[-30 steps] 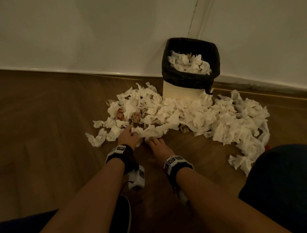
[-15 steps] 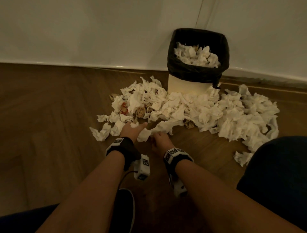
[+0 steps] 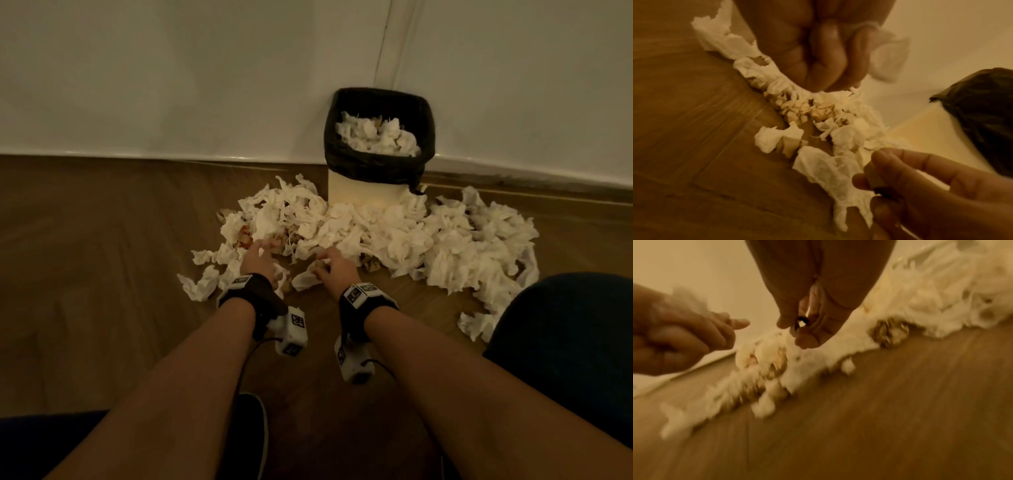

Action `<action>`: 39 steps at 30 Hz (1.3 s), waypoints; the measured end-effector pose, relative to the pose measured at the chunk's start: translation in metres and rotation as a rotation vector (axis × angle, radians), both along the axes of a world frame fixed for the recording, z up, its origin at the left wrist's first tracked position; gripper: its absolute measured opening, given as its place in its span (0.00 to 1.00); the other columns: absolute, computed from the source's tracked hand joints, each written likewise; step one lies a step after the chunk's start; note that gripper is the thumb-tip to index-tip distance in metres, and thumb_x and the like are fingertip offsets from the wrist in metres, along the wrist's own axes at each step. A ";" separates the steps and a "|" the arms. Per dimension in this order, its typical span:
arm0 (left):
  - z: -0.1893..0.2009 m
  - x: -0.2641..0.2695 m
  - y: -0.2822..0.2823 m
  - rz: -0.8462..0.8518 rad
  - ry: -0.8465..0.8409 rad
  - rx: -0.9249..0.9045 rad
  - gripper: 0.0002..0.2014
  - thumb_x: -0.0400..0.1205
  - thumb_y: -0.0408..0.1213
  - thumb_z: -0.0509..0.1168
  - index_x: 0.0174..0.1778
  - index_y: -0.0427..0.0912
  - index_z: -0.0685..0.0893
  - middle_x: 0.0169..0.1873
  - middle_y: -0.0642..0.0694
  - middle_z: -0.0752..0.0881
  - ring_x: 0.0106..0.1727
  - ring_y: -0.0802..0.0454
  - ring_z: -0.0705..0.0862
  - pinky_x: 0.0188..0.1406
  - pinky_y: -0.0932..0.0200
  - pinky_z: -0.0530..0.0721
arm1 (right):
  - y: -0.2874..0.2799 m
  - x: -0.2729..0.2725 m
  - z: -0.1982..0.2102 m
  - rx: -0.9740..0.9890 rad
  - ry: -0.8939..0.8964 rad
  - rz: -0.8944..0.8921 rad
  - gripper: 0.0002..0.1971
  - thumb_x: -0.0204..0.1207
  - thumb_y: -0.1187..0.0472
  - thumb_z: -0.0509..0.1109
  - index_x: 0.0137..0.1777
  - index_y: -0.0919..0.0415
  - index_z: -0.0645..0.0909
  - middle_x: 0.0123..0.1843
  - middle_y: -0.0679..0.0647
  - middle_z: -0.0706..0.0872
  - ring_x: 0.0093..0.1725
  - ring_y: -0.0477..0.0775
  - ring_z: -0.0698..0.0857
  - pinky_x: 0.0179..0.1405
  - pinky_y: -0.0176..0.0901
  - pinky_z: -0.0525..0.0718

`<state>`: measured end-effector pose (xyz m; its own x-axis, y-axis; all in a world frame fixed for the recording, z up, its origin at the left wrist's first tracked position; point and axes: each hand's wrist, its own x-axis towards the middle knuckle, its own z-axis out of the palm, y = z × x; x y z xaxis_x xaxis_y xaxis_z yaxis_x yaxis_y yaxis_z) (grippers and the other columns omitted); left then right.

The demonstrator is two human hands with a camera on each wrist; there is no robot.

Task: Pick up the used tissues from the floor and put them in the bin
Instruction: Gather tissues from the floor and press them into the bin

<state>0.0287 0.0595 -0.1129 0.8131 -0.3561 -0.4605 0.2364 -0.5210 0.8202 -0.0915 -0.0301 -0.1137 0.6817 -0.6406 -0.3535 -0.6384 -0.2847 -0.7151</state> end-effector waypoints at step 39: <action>0.160 0.050 -0.222 -0.373 -0.577 -0.194 0.16 0.84 0.36 0.57 0.68 0.49 0.77 0.62 0.42 0.83 0.62 0.44 0.81 0.65 0.52 0.79 | -0.229 0.032 0.155 -0.246 -0.416 -0.547 0.14 0.79 0.66 0.62 0.62 0.60 0.83 0.58 0.59 0.87 0.58 0.59 0.85 0.61 0.43 0.82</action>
